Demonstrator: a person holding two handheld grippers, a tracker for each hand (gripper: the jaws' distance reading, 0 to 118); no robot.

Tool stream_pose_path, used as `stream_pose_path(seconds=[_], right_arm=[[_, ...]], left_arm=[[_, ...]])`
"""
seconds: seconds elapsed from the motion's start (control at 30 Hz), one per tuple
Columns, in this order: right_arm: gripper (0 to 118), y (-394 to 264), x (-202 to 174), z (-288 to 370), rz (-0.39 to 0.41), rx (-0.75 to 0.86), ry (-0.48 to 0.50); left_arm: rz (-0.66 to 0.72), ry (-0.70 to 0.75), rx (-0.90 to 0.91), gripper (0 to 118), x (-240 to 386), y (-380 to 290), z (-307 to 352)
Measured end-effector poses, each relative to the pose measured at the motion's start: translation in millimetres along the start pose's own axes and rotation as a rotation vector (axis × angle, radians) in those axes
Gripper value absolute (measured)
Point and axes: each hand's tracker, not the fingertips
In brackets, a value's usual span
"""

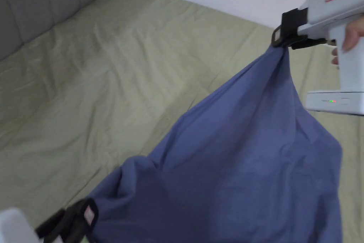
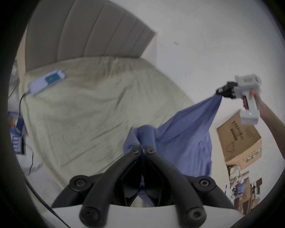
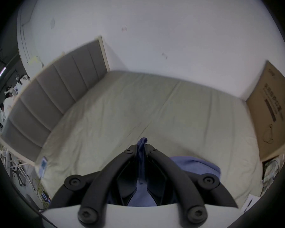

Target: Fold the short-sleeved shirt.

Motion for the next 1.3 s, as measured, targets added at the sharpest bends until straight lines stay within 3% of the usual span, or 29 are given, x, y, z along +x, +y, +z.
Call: stream_pose_path(seconds=[0.07,0.2,0.3,0.37,0.5,0.67,0.83,1.0,1.3], right_arm=[[6,-16.2,14.8,74.1,-0.024,0.062,0.016],[6,-55.9,44.7,201.9,-0.09,0.201,-0.04],[6,-93.6,67.5,292.6,-0.164,0.3,-0.041],[6,-118.1,80.2,345.6,-0.172,0.359,-0.072],[6,-162.5,104.2,428.3,-0.244,0.463,-0.114],[6,-200.0,123.5,504.1,-0.322,0.564,-0.167],[6,-200.4,130.2,548.0,-0.359,0.642,-0.167],[6,-173.2,125.9,555.7,-0.31,0.657,-0.227],[6,-102.8,156.7,508.5,-0.355,0.613,-0.344]], left_arm=[[-0.052,-0.044,0.038,0,7.4,18.3,5.2],[0.009,-0.194,0.1,0,30.7,59.8,37.9],[-0.097,-0.216,0.186,0,61.0,87.3,70.1],[-0.137,-0.254,0.236,0,80.4,105.3,90.5],[-0.127,-0.338,0.29,0,109.4,147.4,122.1],[-0.147,-0.341,0.421,0,149.8,188.6,160.8],[0.016,-0.369,0.557,0,178.0,216.7,184.0],[-0.164,-0.309,0.539,0,225.5,242.0,171.6],[-0.312,-0.194,0.424,0,296.9,319.1,95.4]])
